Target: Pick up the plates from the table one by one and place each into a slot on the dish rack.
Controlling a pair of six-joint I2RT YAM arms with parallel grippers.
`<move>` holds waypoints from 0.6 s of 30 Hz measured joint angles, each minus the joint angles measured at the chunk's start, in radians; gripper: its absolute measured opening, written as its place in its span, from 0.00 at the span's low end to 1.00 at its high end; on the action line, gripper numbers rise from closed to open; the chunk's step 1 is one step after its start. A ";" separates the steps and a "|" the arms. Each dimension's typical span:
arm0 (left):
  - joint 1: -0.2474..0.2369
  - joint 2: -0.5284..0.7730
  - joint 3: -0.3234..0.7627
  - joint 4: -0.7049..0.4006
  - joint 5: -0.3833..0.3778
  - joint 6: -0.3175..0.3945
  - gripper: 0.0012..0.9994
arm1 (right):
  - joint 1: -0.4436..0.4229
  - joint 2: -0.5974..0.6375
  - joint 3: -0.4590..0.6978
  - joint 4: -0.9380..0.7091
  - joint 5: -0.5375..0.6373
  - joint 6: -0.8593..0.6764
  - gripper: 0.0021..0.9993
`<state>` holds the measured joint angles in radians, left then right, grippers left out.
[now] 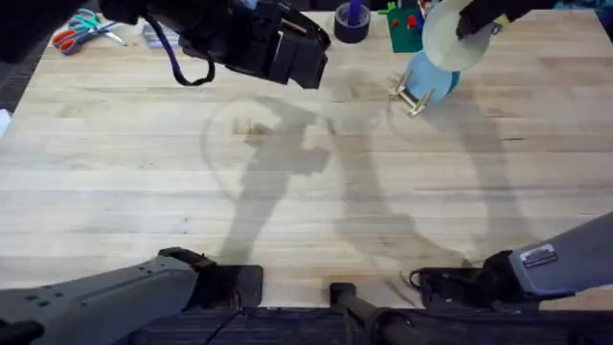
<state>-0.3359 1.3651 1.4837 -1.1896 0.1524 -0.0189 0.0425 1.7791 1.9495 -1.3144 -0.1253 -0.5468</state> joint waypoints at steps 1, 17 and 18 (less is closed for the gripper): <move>0.000 0.000 0.000 0.000 0.000 0.000 0.99 | 0.000 0.007 0.000 0.000 -0.002 0.000 0.03; 0.000 0.000 0.000 0.000 0.000 0.000 0.99 | 0.000 0.130 0.000 0.007 -0.002 -0.018 0.03; 0.000 0.000 0.000 0.000 0.000 0.000 0.99 | 0.000 0.135 0.000 0.011 -0.002 -0.022 0.03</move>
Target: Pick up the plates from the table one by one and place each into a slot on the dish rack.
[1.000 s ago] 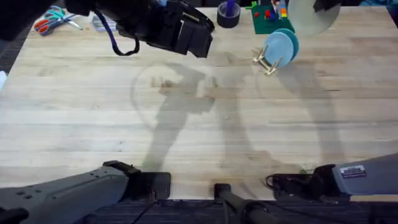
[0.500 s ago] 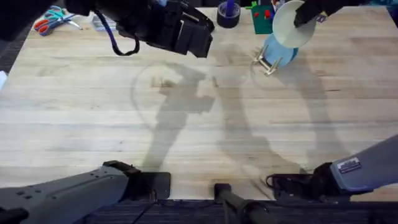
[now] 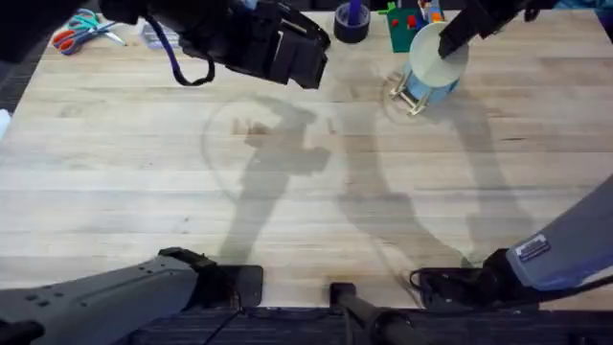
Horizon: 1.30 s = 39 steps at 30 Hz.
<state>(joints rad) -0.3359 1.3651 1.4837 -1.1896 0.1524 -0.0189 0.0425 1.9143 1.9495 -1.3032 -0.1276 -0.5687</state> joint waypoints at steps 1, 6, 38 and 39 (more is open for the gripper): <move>0.000 0.000 0.000 0.000 0.000 0.000 0.99 | 0.000 0.005 0.000 0.004 0.000 -0.002 0.03; 0.000 0.000 0.000 0.000 0.000 0.000 0.99 | 0.000 0.018 0.000 0.017 0.000 -0.016 0.03; 0.000 0.000 0.000 0.000 0.000 0.000 0.99 | 0.044 0.108 0.000 0.055 0.060 -0.019 0.03; 0.000 0.000 0.000 0.000 0.000 0.000 1.00 | 0.044 0.108 0.000 0.055 0.060 -0.019 0.03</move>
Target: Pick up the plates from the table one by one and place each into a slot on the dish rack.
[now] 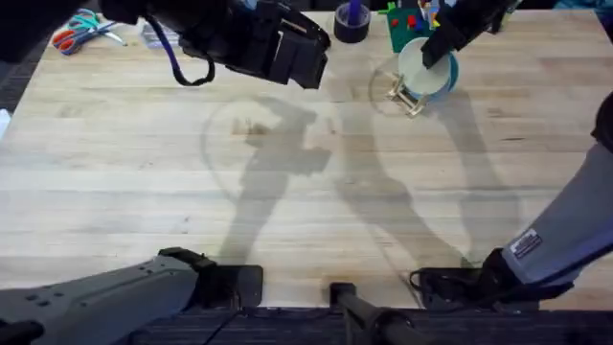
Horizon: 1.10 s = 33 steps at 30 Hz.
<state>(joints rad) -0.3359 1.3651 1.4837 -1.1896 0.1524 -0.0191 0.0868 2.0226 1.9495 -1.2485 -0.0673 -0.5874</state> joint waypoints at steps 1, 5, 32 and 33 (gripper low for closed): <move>0.000 0.000 0.000 0.000 0.000 0.000 1.00 | 0.000 0.000 0.000 0.000 0.000 0.000 0.03; 0.000 0.000 0.000 0.000 0.000 0.000 1.00 | 0.000 0.000 0.000 0.000 0.000 0.000 0.03; 0.000 0.000 0.000 0.000 0.000 0.000 0.99 | 0.000 0.017 0.006 -0.022 0.001 0.003 0.03; 0.000 0.000 0.000 0.000 0.000 0.000 0.99 | 0.000 0.017 0.006 -0.022 0.001 0.003 0.03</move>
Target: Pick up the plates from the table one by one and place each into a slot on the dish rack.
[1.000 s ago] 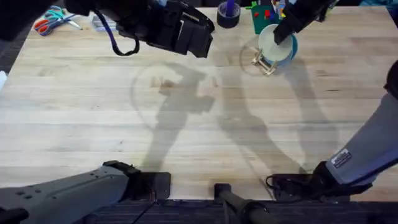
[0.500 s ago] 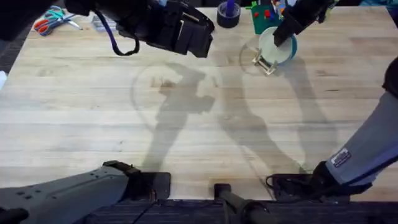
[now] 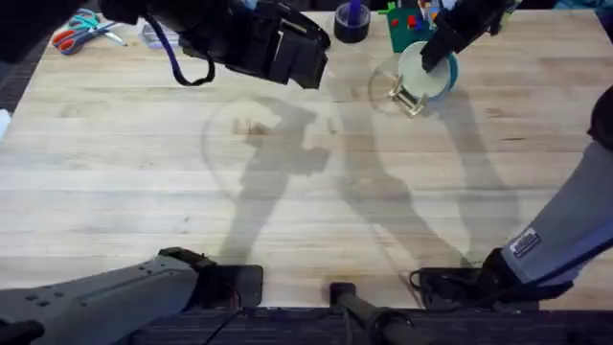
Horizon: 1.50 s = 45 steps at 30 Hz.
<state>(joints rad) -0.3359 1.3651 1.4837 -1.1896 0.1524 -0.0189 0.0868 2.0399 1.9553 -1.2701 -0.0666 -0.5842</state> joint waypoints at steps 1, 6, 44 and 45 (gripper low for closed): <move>0.000 0.000 0.000 0.000 0.000 0.000 0.99 | 0.000 0.000 0.000 0.000 0.000 0.000 0.03; 0.000 0.000 0.000 0.000 0.000 0.000 1.00 | 0.000 0.001 0.000 -0.002 0.000 0.000 0.08; 0.000 0.000 0.000 0.000 0.000 0.000 0.99 | 0.039 -0.191 0.001 -0.054 -0.004 0.143 1.00; 0.000 0.000 0.000 0.000 0.000 0.000 0.99 | 0.045 -0.207 0.002 -0.063 -0.005 0.143 1.00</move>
<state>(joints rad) -0.3359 1.3651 1.4837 -1.1896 0.1524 -0.0192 0.1323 1.8326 1.9568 -1.3331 -0.0711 -0.4408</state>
